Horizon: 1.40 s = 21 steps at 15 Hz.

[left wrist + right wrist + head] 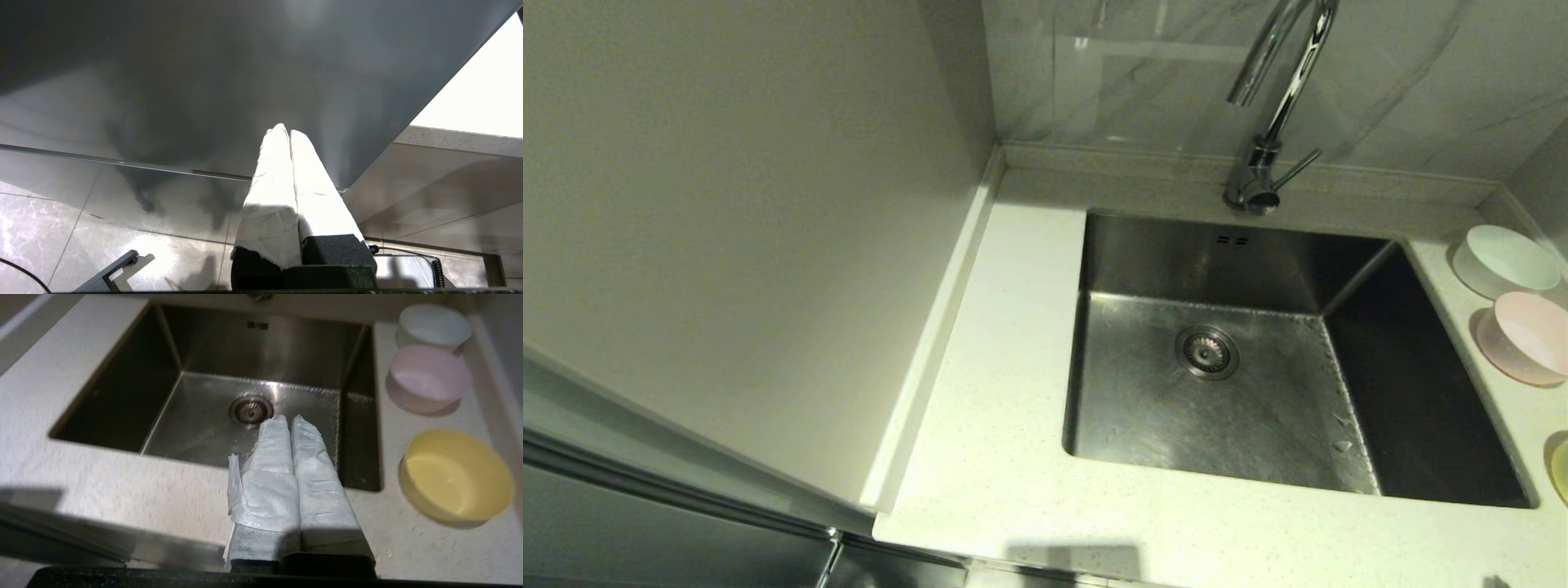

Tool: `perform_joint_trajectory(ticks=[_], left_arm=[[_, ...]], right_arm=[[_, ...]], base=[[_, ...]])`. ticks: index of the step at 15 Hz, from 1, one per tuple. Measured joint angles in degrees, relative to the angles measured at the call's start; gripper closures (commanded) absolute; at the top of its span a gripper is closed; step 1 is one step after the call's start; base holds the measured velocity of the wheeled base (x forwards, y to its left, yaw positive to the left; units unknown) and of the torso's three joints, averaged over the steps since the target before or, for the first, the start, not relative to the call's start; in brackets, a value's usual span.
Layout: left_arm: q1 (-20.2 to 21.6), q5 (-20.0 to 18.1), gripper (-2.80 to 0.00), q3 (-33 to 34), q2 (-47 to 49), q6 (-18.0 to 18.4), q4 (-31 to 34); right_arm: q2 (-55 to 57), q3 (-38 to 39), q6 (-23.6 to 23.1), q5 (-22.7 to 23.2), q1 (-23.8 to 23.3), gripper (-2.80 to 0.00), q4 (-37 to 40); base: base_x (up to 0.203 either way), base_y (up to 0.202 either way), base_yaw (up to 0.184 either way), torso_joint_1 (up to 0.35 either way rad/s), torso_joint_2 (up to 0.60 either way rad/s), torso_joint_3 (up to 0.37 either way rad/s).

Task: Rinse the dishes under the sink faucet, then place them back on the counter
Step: Put a bowl into the sink

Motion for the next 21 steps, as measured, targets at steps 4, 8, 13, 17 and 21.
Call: perform_joint_trajectory(ticks=[4, 8, 13, 17, 21], left_arm=[[0.0, 0.0, 0.00, 0.0, 0.0, 0.0, 0.0], [0.0, 0.0, 0.00, 0.0, 0.0, 0.0, 0.0], [0.0, 0.0, 0.00, 0.0, 0.0, 0.0, 0.0], [0.0, 0.0, 0.00, 0.0, 0.0, 0.0, 0.0], [0.0, 0.0, 0.00, 0.0, 0.0, 0.0, 0.0]], right_arm=[[18.1, -15.9, 0.7, -7.3, 0.0, 0.00, 1.1], [37.7, -33.5, -0.1, -18.8, -1.2, 0.00, 12.7], [52.2, -42.6, -0.7, -18.3, -12.3, 0.00, 28.7], [57.8, -42.6, -0.3, -6.2, -24.1, 0.00, 29.1], [62.0, -40.7, 0.0, -0.1, -31.1, 0.00, 28.5]], base=[[0.000, 0.000, 0.000, 0.000, 0.00, 0.000], [0.000, 0.000, 0.000, 0.000, 0.00, 0.000], [0.000, 0.000, 0.000, 0.000, 0.00, 0.000], [0.000, 0.000, 0.000, 0.000, 0.00, 0.000], [0.000, 0.000, 0.000, 0.000, 0.00, 0.000]])
